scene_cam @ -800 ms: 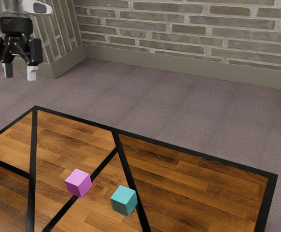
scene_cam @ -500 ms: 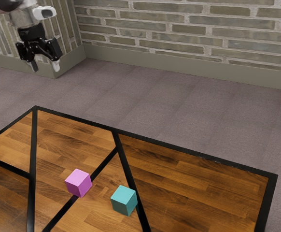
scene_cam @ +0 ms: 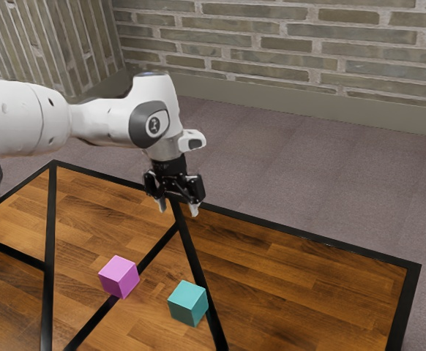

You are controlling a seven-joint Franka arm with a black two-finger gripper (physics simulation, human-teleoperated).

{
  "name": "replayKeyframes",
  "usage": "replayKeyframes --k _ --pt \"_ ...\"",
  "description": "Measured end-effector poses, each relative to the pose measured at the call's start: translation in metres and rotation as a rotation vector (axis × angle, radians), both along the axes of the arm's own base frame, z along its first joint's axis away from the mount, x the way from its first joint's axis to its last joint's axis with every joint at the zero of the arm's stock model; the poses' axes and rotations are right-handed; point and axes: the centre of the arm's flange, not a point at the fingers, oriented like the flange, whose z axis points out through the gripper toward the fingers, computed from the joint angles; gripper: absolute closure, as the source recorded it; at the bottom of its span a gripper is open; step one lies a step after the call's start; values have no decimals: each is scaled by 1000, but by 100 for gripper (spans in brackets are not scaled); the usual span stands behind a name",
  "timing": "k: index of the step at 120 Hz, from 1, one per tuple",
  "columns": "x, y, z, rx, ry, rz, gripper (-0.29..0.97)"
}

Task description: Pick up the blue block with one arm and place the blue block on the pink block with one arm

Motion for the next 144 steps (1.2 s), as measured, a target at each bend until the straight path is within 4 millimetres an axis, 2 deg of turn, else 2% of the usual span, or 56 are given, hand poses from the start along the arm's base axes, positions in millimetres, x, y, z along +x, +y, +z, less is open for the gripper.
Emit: replayKeyframes --k 8,22,46,61,91,107,131,144 --pt "-14 -18 -26 9 2 -4 3" --pt "-34 -57 -44 18 -17 -19 3" --pt "-79 -86 -69 29 -52 -7 3" --pt "-99 -89 -78 30 -82 19 3" --pt "-140 -100 -78 9 -118 32 4" --pt "-145 -98 -77 22 -130 31 4" --pt "-164 -101 -94 70 -104 -5 5" --pt "-165 -102 -95 92 -112 -25 7"
